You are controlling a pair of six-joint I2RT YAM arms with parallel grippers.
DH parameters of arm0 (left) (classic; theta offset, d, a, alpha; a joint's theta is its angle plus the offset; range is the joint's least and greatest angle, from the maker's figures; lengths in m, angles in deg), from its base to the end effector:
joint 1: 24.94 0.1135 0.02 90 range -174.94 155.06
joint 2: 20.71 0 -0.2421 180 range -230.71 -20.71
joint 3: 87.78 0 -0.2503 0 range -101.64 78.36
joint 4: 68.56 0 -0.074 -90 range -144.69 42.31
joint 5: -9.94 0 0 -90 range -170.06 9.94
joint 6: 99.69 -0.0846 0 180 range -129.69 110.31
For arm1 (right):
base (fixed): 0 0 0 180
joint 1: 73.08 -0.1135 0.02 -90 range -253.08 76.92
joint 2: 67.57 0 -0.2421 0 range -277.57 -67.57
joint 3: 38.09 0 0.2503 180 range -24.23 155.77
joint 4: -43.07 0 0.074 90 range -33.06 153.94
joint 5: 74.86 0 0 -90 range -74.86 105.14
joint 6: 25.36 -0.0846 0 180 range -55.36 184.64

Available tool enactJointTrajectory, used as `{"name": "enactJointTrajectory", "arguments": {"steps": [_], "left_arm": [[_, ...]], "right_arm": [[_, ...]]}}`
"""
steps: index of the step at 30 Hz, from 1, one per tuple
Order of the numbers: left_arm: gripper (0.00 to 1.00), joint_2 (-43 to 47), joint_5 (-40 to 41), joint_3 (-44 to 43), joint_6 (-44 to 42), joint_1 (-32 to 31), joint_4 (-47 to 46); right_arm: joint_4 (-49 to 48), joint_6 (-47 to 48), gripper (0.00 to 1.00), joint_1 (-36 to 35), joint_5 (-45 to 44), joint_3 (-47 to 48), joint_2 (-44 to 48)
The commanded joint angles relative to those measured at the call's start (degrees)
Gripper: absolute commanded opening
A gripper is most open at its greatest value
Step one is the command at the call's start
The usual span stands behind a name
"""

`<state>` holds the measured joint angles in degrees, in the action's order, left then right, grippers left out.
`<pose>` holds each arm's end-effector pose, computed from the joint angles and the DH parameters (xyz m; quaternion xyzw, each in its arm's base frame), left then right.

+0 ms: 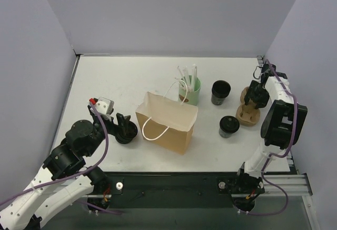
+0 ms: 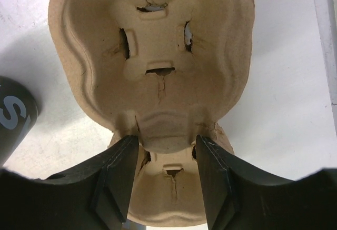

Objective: Pack the takeout coffee

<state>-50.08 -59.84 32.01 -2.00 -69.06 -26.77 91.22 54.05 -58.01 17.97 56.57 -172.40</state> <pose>0.1456 -0.1005 0.3314 0.1312 0.7562 -0.1519 0.6227 0.3985 -0.1030 0.1685 0.2070 0.9392 0.0131 0.2736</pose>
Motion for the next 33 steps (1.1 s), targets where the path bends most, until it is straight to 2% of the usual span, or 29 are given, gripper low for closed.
{"name": "enactJointTrajectory", "arguments": {"steps": [1, 10, 14, 25, 31, 33], "left_arm": [[0.82, -0.1, -2.4, -0.1, -0.5, 1.8, -3.9], [0.82, -0.8, -3.9, 0.0, -0.2, 3.1, -3.9], [0.82, -0.8, -4.1, 0.2, -0.1, 3.3, -3.7], [0.82, -1.6, -4.5, 0.6, -0.5, 4.9, -4.0], [0.82, -1.4, -5.5, 0.3, 0.7, 5.4, -3.7], [0.81, -1.9, -7.4, -1.5, 0.9, 5.3, -2.6]], "right_arm": [[1.0, 0.1, 0.47, 0.3, -1.7, 2.1, -0.5], [1.0, 1.0, 0.29, -0.6, -2.7, 3.2, -0.1], [1.6, 1.0, 0.29, -1.6, -6.7, 3.9, 1.8], [4.7, 0.5, 0.29, -2.9, -8.5, 6.3, 9.1], [7.5, 0.4, 0.29, -8.2, -5.9, 9.6, 17.8], [9.0, 0.8, 0.29, -12.8, -5.0, 12.2, 21.8]]}}
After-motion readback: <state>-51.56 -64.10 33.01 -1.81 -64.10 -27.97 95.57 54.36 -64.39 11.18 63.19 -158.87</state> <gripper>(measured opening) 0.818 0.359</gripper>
